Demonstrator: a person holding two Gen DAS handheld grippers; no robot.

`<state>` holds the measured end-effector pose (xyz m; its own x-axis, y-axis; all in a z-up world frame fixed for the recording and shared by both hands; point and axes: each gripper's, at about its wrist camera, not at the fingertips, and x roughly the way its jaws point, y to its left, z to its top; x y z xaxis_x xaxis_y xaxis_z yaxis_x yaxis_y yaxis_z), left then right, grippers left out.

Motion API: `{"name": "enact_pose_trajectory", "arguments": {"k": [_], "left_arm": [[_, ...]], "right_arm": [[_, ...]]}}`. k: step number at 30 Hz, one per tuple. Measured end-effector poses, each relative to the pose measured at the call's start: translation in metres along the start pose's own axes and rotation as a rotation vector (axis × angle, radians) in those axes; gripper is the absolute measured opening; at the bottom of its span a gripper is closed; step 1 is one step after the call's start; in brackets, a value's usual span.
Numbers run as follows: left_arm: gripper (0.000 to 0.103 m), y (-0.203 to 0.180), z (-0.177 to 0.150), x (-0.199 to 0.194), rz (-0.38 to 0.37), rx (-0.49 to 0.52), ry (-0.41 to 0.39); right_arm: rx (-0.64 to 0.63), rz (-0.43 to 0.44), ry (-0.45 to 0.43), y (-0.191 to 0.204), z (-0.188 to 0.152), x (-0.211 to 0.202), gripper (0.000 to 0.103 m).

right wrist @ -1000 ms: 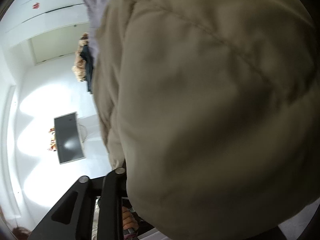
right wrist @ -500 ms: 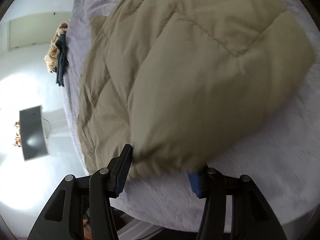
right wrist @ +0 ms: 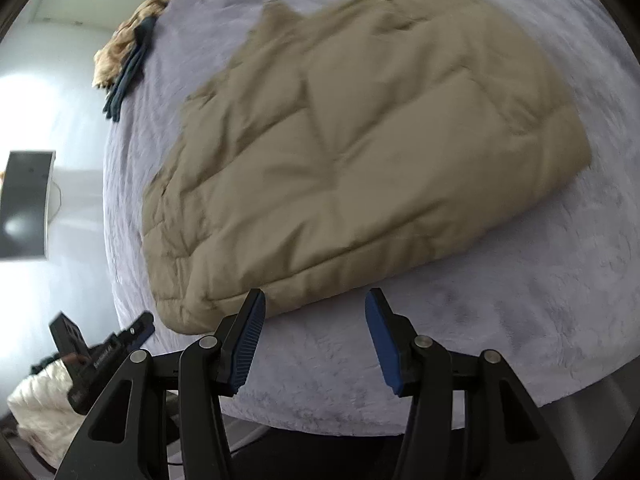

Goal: Fold large clothes

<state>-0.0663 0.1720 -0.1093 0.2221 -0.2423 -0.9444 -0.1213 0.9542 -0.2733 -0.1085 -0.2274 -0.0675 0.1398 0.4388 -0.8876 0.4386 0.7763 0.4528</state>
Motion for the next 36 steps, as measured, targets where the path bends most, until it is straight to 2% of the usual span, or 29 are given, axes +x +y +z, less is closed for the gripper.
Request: {"name": "enact_pose_trajectory", "arguments": {"k": [6, 7, 13, 14, 15, 16, 17, 23, 25, 27, 33, 34, 35, 36], "left_arm": [[0.057, -0.015, 0.007, 0.006, 0.016, 0.076, 0.008], [0.057, -0.016, 0.007, 0.006, 0.02, 0.089, 0.009], [0.057, -0.021, 0.005, 0.008, 0.035, 0.125, 0.026], [0.061, -0.022, 0.006, 0.008, 0.029, 0.123, 0.03], [0.084, -0.022, 0.006, 0.008, 0.023, 0.121, 0.034], [0.092, -0.022, 0.006, 0.007, 0.019, 0.118, 0.028], [0.095, -0.022, 0.006, 0.004, 0.014, 0.118, 0.005], [0.095, -0.018, 0.009, 0.005, 0.038, 0.121, -0.001], [0.095, -0.014, 0.01, 0.006, 0.056, 0.112, -0.004], [0.095, -0.012, 0.011, 0.006, 0.075, 0.118, -0.008], [0.095, -0.012, 0.013, 0.008, 0.09, 0.149, -0.002], [0.095, -0.012, 0.013, 0.009, 0.091, 0.153, 0.002], [0.095, -0.012, 0.013, 0.01, 0.087, 0.155, 0.005], [0.095, -0.011, 0.013, 0.011, 0.082, 0.155, 0.009]], "right_arm": [[0.004, -0.024, 0.012, 0.015, -0.007, -0.007, 0.057], [0.002, -0.031, 0.011, 0.029, -0.001, 0.004, 0.057], [-0.027, -0.086, 0.025, 0.052, 0.005, 0.023, 0.059], [-0.03, -0.093, 0.026, 0.055, 0.005, 0.024, 0.059], [-0.035, -0.102, 0.028, 0.058, 0.004, 0.026, 0.059], [-0.04, -0.111, 0.031, 0.061, 0.004, 0.027, 0.059], [-0.043, -0.117, 0.032, 0.066, 0.005, 0.031, 0.059], [-0.042, -0.128, 0.041, 0.073, 0.004, 0.04, 0.059], [-0.038, -0.121, 0.044, 0.075, 0.005, 0.044, 0.064], [-0.037, -0.116, 0.044, 0.076, 0.006, 0.049, 0.074], [-0.026, -0.124, 0.026, 0.081, 0.006, 0.054, 0.076], [-0.027, -0.124, 0.022, 0.082, 0.005, 0.054, 0.078], [-0.028, -0.123, 0.016, 0.084, 0.004, 0.054, 0.088], [-0.028, -0.122, 0.007, 0.084, 0.004, 0.054, 0.088]]}}
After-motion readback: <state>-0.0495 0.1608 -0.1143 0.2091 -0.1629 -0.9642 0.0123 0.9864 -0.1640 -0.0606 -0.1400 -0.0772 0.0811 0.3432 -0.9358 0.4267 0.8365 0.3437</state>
